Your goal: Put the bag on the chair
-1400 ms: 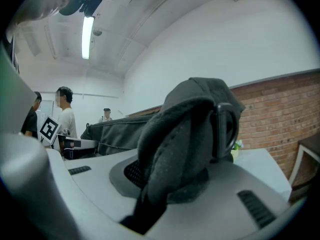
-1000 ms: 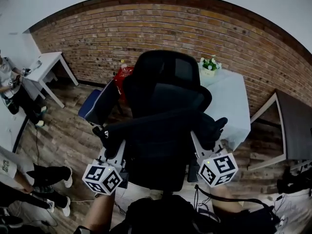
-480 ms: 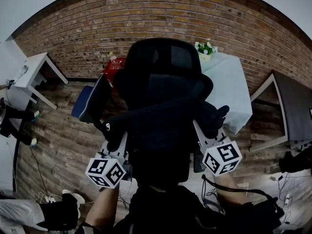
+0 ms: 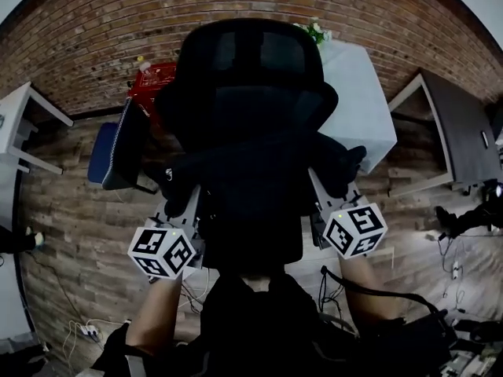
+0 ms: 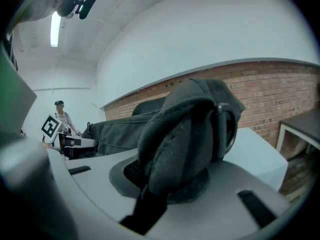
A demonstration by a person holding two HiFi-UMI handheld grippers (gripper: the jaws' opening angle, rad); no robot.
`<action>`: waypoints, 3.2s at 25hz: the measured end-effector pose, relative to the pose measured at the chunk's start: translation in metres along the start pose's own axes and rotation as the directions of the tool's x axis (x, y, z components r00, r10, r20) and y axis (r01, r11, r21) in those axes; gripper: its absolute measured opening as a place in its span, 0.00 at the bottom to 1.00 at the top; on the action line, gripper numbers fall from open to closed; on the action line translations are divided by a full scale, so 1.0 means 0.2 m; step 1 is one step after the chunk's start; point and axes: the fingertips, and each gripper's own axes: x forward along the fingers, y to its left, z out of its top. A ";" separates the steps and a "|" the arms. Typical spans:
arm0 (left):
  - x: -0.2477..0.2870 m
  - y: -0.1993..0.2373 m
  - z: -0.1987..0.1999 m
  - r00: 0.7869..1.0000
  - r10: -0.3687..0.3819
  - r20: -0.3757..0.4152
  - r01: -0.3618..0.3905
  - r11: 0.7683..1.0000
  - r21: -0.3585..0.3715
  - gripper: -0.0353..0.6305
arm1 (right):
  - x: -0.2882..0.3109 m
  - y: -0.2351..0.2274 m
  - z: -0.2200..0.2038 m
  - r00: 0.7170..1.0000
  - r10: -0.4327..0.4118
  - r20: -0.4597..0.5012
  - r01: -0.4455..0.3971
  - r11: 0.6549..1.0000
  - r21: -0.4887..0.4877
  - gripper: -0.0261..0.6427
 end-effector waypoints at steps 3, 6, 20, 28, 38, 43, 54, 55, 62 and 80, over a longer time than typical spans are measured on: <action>0.08 0.04 -0.05 0.999 -0.012 -0.043 0.012 1.000 -0.004 0.14 | 0.05 -0.04 -0.07 1.000 -0.021 -0.023 0.021 1.000 0.022 0.14; 0.15 0.08 -0.11 0.997 -0.016 -0.079 0.015 1.000 -0.008 0.14 | 0.10 -0.09 -0.14 0.998 -0.033 -0.044 0.035 0.998 0.044 0.14; 0.44 0.39 -0.49 0.966 0.029 -0.258 -0.043 0.998 -0.049 0.14 | 0.45 -0.24 -0.58 0.979 -0.043 -0.198 0.068 0.990 0.123 0.15; 0.49 0.58 -0.85 0.933 0.065 -0.353 -0.102 0.991 -0.089 0.14 | 0.61 -0.26 -0.94 0.956 -0.041 -0.292 0.072 0.993 0.095 0.15; 0.49 0.73 -1.27 0.876 0.097 -0.473 -0.157 0.983 -0.090 0.14 | 0.69 -0.26 -1.39 0.902 -0.029 -0.432 0.089 0.989 0.120 0.15; 0.43 0.76 -1.50 0.839 0.096 -0.535 -0.175 0.980 -0.099 0.14 | 0.66 -0.24 -1.61 0.869 -0.011 -0.494 0.092 0.986 0.139 0.15; 0.32 0.79 -1.92 0.753 0.138 -0.644 -0.244 0.967 -0.077 0.14 | 0.55 -0.22 -2.06 0.799 -0.007 -0.602 0.132 0.978 0.163 0.16; 0.31 0.79 -1.95 0.746 0.145 -0.650 -0.253 0.965 -0.074 0.14 | 0.55 -0.23 -2.09 0.791 -0.011 -0.612 0.142 0.976 0.166 0.16; 0.20 0.84 -2.20 0.688 0.187 -0.701 -0.317 0.947 -0.059 0.15 | 0.50 -0.18 -2.34 0.734 0.014 -0.678 0.149 0.972 0.182 0.16; 0.22 0.90 -2.40 0.642 0.235 -0.730 -0.271 0.960 0.071 0.26 | 0.48 -0.22 -2.66 0.647 0.040 -0.761 0.159 0.970 0.185 0.21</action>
